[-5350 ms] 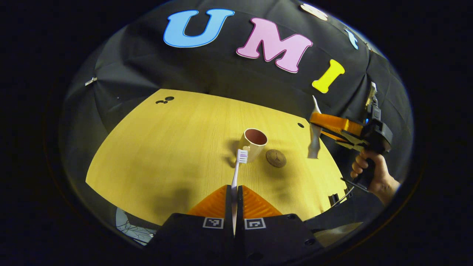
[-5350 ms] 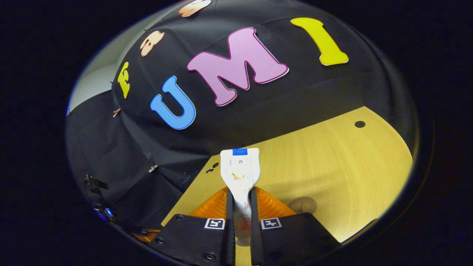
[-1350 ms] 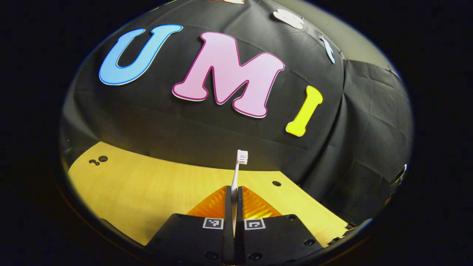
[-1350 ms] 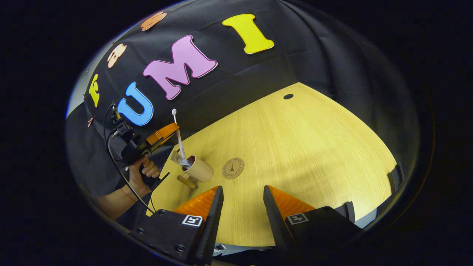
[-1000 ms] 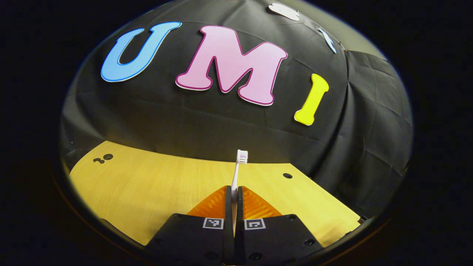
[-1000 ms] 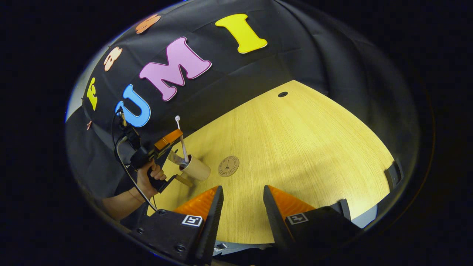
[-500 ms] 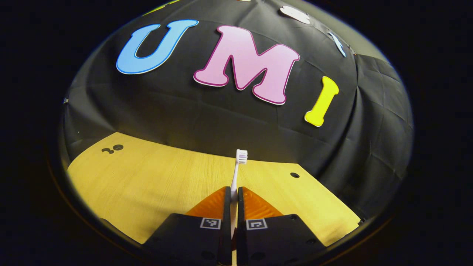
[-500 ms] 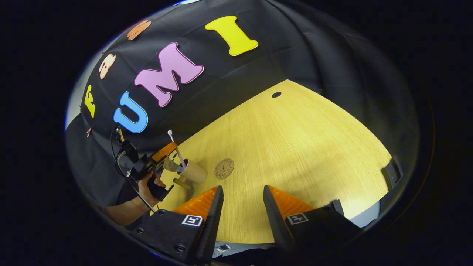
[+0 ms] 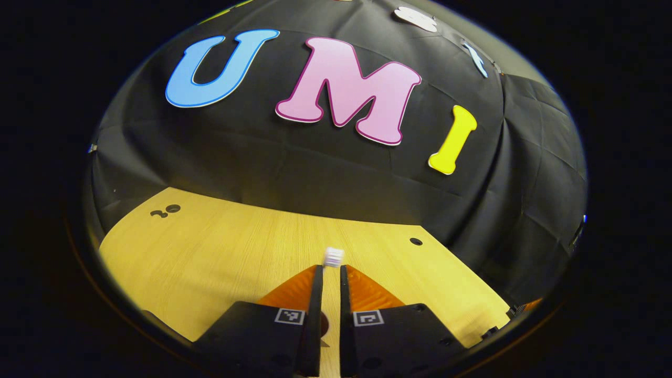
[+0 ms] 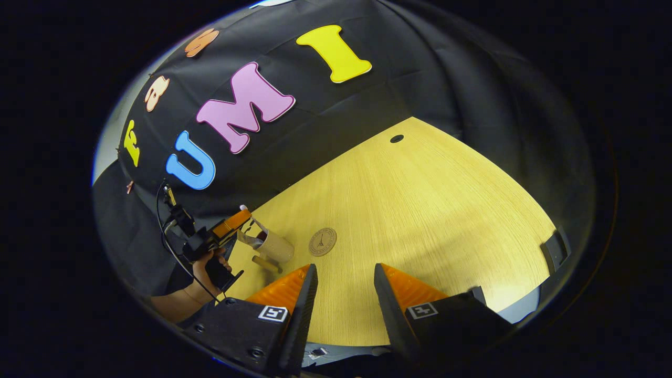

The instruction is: Put the toothbrush and toothpaste on the desktop into the cup, then pick up the cup and place it on the coaster on the desktop.

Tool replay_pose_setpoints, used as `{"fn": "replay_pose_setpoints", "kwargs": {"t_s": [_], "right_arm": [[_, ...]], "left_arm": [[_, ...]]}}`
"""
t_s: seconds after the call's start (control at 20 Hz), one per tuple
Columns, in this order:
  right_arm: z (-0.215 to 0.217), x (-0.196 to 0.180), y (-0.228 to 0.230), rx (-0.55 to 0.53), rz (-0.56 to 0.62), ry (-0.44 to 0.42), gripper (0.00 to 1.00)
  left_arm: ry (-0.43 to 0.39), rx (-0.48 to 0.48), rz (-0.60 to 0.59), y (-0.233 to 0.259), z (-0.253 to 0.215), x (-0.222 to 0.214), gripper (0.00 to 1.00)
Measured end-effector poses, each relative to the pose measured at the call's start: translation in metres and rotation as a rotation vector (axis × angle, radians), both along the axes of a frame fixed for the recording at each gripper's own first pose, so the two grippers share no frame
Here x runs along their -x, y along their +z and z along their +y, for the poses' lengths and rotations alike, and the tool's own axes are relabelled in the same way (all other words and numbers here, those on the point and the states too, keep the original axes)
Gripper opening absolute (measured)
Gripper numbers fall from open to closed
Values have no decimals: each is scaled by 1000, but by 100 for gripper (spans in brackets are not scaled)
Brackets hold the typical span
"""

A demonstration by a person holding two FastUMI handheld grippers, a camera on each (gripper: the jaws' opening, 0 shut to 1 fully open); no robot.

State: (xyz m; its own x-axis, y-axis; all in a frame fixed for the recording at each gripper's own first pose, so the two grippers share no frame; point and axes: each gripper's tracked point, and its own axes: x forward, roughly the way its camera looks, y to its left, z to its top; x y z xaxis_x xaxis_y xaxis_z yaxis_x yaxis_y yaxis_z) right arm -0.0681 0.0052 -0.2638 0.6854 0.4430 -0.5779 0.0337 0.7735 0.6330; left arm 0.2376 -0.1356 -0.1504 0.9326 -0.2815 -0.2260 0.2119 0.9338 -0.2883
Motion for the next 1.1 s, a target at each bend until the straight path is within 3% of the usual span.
{"fn": "replay_pose_setpoints", "kwargs": {"t_s": [0.15, 0.2, 0.25, 0.3, 0.4, 0.5, 0.65, 0.8, 1.1], "right_arm": [[1, 4, 3, -4, -6, 3, 67], [2, 6, 3, -4, -7, 7, 67], [3, 8, 2, -5, -7, 11, 67], [3, 9, 3, -4, -7, 13, 67], [5, 12, 3, -7, -7, 17, 67], [6, 13, 2, -9, -7, 22, 67], [7, 14, 5, -9, -13, 25, 67], [9, 13, 4, -12, -17, 26, 67], [7, 16, 2, -11, -9, 12, 67]], "left_arm": [[-25, 13, -1, 11, -4, 11, 24], [-35, 17, -4, 14, -6, 17, 17], [-42, 18, -7, 19, -7, 22, 33], [-55, 21, -15, 25, -8, 29, 22], [-73, 17, -31, 38, -10, 41, 32], [-90, 13, -39, 49, -8, 57, 58], [-86, -34, -34, 58, 6, 75, 72], [-62, -100, 44, 44, 26, 90, 77], [-110, -216, 229, 2, 47, 116, 77]]}}
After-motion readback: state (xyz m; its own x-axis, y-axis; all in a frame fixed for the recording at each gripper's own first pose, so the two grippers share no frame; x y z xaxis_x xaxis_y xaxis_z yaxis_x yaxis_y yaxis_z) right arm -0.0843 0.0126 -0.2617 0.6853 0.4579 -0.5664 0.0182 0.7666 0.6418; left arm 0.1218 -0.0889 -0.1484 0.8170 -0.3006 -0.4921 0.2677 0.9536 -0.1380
